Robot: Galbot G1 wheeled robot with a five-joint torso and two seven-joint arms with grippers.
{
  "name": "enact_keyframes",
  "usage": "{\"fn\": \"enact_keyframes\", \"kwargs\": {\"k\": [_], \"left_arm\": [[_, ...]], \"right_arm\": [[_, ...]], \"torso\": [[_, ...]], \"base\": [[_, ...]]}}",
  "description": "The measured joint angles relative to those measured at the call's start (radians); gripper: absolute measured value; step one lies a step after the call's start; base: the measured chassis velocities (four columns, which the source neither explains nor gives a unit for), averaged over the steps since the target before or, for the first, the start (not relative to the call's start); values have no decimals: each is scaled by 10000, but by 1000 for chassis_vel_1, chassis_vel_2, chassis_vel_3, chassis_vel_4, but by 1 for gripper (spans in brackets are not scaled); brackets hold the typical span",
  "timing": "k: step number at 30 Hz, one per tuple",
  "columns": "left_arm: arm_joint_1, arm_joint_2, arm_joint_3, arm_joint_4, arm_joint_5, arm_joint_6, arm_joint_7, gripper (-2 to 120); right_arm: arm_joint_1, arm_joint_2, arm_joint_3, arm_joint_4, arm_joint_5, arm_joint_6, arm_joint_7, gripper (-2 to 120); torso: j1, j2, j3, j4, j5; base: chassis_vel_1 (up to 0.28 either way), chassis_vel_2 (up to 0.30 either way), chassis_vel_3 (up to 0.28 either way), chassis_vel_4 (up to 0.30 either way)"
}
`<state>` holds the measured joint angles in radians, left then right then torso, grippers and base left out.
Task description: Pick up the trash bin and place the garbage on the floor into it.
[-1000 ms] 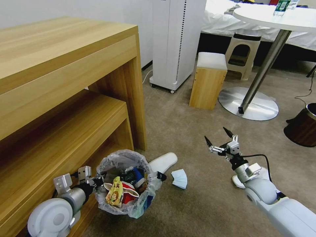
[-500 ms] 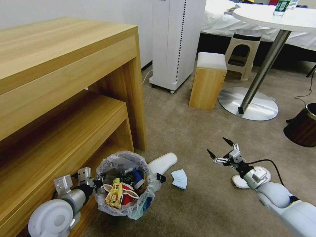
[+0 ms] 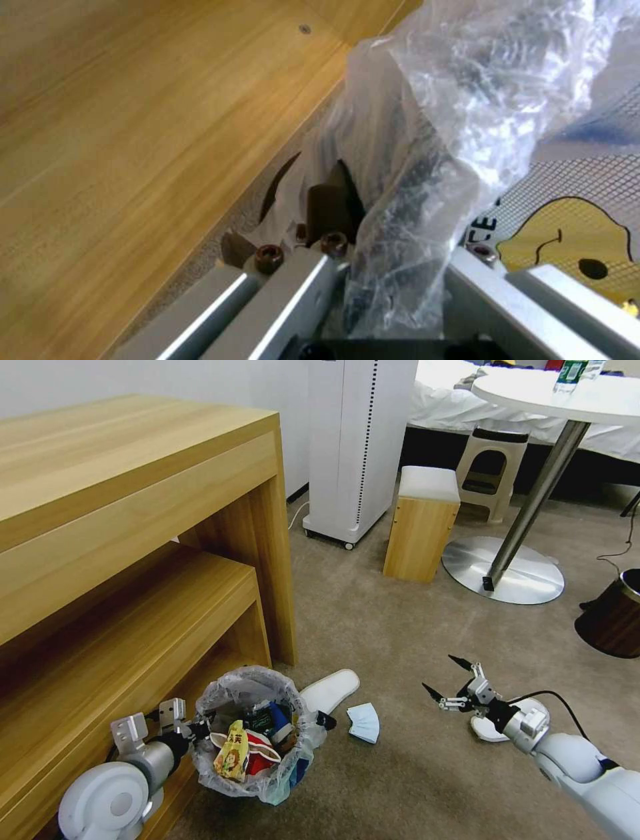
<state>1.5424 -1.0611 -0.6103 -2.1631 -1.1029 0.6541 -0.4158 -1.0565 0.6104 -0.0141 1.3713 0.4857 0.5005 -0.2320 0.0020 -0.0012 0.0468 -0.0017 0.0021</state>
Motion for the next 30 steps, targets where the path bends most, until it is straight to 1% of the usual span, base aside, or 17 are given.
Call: {"fn": "enact_keyframes", "kwargs": {"k": [2,5,11,16,20,28,30], "left_arm": [[-30,-11,1,0,-22,-2,3,0],[-52,-25,1,-4,-39,-2,1,0],[-86,-45,10,-5,-44,-6,7,0],[-149,-117,40,13,-28,-17,14,0],[-191,-174,48,22,-19,-21,22,0],[-144,-208,124,88,165,-24,50,0],[-159,-257,196,145,246,-24,57,0]], "right_arm": [[221,112,-330,-345,-87,-23,132,96],[305,211,-575,-514,-75,-78,267,96],[107,258,-871,-281,-117,-275,461,96],[124,264,-1467,-390,-536,-306,743,96],[366,242,-2062,-498,-718,-303,878,93],[264,109,-2215,-72,-898,-353,819,92],[56,-55,-2184,310,-742,-426,860,91]], "torso": [[0,0,0,0,2],[0,-1,1,-1,-1],[0,0,0,0,1],[0,0,0,-2,0],[0,0,0,0,0],[0,0,0,-1,2],[0,0,0,0,-1]], "base": [[0,0,0,0],[0,0,0,0],[0,0,0,0],[0,0,0,0],[0,0,0,0],[0,0,0,0],[0,0,0,0]]}}
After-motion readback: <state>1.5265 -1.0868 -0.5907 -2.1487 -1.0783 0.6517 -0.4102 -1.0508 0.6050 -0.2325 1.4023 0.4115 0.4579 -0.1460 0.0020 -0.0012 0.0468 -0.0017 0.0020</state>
